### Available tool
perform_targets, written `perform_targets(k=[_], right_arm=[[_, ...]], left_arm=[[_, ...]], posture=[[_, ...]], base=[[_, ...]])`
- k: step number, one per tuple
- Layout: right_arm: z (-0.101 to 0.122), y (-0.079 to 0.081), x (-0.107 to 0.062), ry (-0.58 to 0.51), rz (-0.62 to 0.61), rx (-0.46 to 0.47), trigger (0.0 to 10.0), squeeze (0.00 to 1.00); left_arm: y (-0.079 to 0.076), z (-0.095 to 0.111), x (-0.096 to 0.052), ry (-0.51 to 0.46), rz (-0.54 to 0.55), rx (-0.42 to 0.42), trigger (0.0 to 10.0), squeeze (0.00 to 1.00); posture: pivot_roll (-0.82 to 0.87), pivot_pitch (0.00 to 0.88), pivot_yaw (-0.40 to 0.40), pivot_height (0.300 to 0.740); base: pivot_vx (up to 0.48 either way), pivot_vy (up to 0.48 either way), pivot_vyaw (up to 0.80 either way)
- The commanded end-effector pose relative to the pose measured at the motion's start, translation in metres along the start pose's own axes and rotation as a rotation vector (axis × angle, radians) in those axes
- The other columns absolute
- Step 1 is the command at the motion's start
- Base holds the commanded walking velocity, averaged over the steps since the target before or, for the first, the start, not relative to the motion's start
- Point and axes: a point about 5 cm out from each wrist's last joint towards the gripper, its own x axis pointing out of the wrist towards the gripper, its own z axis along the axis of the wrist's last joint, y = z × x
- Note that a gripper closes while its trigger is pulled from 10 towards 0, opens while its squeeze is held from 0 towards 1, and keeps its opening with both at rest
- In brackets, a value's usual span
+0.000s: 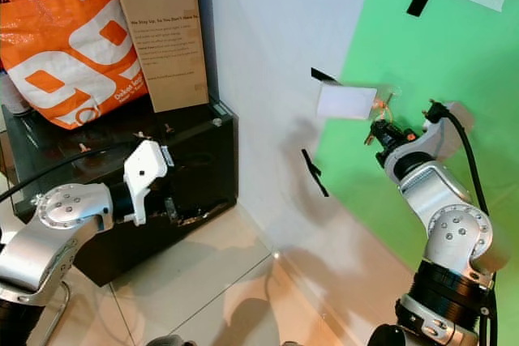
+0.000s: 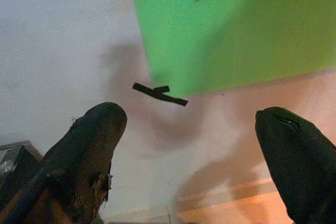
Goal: Hang keys on a hook
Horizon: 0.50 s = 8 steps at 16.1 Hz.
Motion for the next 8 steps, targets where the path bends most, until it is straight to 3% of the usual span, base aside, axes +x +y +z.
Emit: perform_targets(k=[1,8], right_arm=[[0.0007,-0.0028,-0.0017,-0.002,-0.02,-0.034,10.0,1.0],[-0.0012,-0.004,-0.0102,-0.025,0.009,-0.112,10.0,1.0]], left_arm=[[0.0005,0.0083,0.0025,-0.017,-0.011,0.023,10.0,0.0],[0.0012,0.0086,0.004,-0.022,-0.004,0.02,10.0,0.0]], posture=[[0.01,0.0,-0.031,0.74],[0.01,0.0,-0.032,0.74]], base=[[0.0,0.0,0.0],[0.0,0.0,0.0]])
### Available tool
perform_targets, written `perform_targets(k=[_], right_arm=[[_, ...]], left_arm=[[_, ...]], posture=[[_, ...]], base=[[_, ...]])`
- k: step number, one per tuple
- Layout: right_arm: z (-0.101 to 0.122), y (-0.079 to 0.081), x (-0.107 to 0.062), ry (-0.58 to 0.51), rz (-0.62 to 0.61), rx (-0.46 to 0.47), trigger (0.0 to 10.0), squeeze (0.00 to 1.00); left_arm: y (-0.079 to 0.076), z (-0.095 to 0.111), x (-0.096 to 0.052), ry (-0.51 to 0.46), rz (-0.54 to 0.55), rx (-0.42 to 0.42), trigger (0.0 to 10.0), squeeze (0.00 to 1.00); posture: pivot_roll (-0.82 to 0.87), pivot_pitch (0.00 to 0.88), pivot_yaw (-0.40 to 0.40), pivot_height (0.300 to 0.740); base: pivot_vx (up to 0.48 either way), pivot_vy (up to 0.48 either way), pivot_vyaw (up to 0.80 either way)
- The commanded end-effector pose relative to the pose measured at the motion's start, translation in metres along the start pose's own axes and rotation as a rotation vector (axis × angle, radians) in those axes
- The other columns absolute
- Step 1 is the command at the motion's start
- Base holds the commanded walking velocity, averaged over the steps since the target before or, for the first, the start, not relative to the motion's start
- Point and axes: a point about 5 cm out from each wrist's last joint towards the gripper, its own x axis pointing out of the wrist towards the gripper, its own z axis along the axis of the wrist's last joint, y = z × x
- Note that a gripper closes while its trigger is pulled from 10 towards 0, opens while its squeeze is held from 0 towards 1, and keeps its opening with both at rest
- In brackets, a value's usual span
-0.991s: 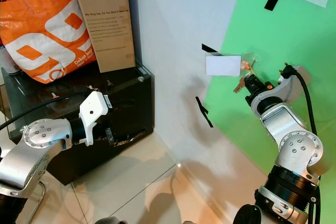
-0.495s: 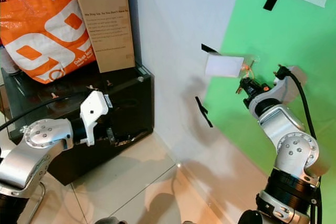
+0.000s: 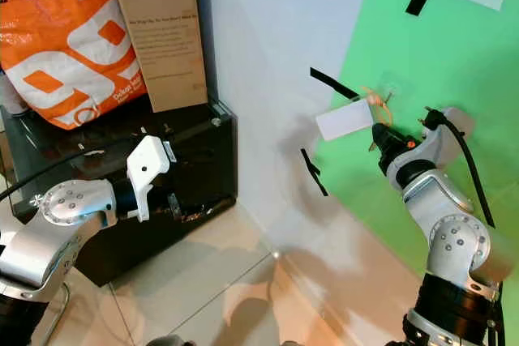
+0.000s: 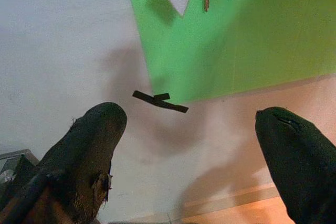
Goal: Hang keys on a hook
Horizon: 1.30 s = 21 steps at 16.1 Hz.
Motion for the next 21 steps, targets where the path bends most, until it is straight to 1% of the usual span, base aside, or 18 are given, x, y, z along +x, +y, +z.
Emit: perform_targets(k=[1,3,5,6,7,8,10,12,13,15,16,17,18,19,20,21], right_arm=[[0.002,0.002,-0.004,-0.012,0.007,-0.04,10.0,1.0],[0.001,0.003,-0.006,-0.016,0.012,-0.051,10.0,1.0],[0.004,0.002,-0.01,-0.048,0.001,-0.108,10.0,1.0],[0.004,0.002,-0.01,-0.048,0.001,-0.108,10.0,1.0],[0.006,0.0,-0.014,-0.074,-0.016,-0.127,10.0,1.0],[0.007,0.0,-0.02,-0.106,-0.032,-0.201,10.0,1.0],[0.002,0.003,-0.026,-0.106,-0.027,-0.259,10.0,1.0],[-0.002,0.015,-0.031,-0.12,0.007,-0.267,10.0,1.0],[-0.008,0.027,-0.033,-0.114,0.067,-0.253,10.0,1.0],[-0.014,0.037,-0.033,-0.118,0.104,-0.241,10.0,1.0],[-0.019,0.042,-0.033,-0.117,0.109,-0.254,10.0,1.0],[-0.034,0.054,-0.031,-0.075,0.135,-0.265,10.0,1.0],[-0.045,0.062,-0.028,-0.061,0.157,-0.282,10.0,1.0],[-0.055,0.067,-0.025,-0.051,0.181,-0.342,10.0,1.0],[-0.068,0.071,-0.02,-0.042,0.207,-0.371,10.0,1.0],[-0.072,0.071,-0.018,-0.043,0.208,-0.379,10.0,1.0]], left_arm=[[0.0,0.004,0.002,-0.008,-0.002,0.01,10.0,0.0],[0.0,0.004,0.003,-0.009,0.0,0.008,10.0,0.0],[0.0,0.004,0.003,-0.011,0.003,0.007,10.0,0.0],[0.0,0.004,0.003,-0.011,0.003,0.007,10.0,0.0],[0.001,0.004,0.003,-0.014,0.008,0.006,10.0,0.0],[0.001,0.004,0.002,-0.018,0.018,0.003,10.0,0.0],[0.002,0.004,0.001,-0.026,0.043,0.001,10.0,0.0],[0.006,0.005,-0.002,-0.052,0.1,-0.018,10.0,0.0],[0.009,0.005,-0.006,-0.07,0.166,-0.028,10.0,0.0],[0.013,0.005,-0.009,-0.077,0.242,-0.034,10.0,0.0],[0.016,0.003,-0.011,-0.076,0.309,-0.034,10.0,0.0],[0.023,-0.001,-0.019,-0.063,0.461,-0.033,10.0,0.0],[0.026,-0.004,-0.025,-0.058,0.565,-0.03,10.0,0.0],[0.027,-0.004,-0.028,-0.067,0.628,-0.032,10.0,0.0],[0.027,-0.004,-0.028,-0.062,0.666,-0.007,10.0,0.0],[0.026,-0.004,-0.027,-0.064,0.676,-0.008,10.0,0.0]], posture=[[0.0,0.0,-0.034,0.74],[0.0,0.0,-0.033,0.74],[0.0,0.0,-0.033,0.74],[0.0,0.0,-0.033,0.74],[-0.01,0.0,-0.029,0.74],[-0.01,0.0,-0.031,0.74],[-0.01,0.0,-0.031,0.74],[-0.01,0.0,-0.026,0.74],[-0.02,0.0,-0.024,0.74],[-0.02,0.0,-0.023,0.74],[-0.02,0.0,-0.023,0.74],[-0.02,0.0,-0.028,0.74],[-0.02,0.0,-0.028,0.74],[0.0,0.0,-0.044,0.74],[0.01,0.0,-0.06,0.74],[0.02,0.0,-0.063,0.74]], base=[[0.0,0.0,0.0],[0.0,0.0,0.0],[0.0,0.0,0.0],[0.0,0.0,0.0],[0.0,0.0,0.0],[0.0,0.0,0.0],[0.0,0.0,0.0],[0.0,0.0,0.0],[0.0,0.0,0.0],[0.0,0.0,0.0],[0.0,0.0,0.0],[0.0,0.0,0.0],[0.0,0.0,0.0],[0.0,0.0,0.0],[0.0,0.0,0.0],[0.0,0.0,0.0]])
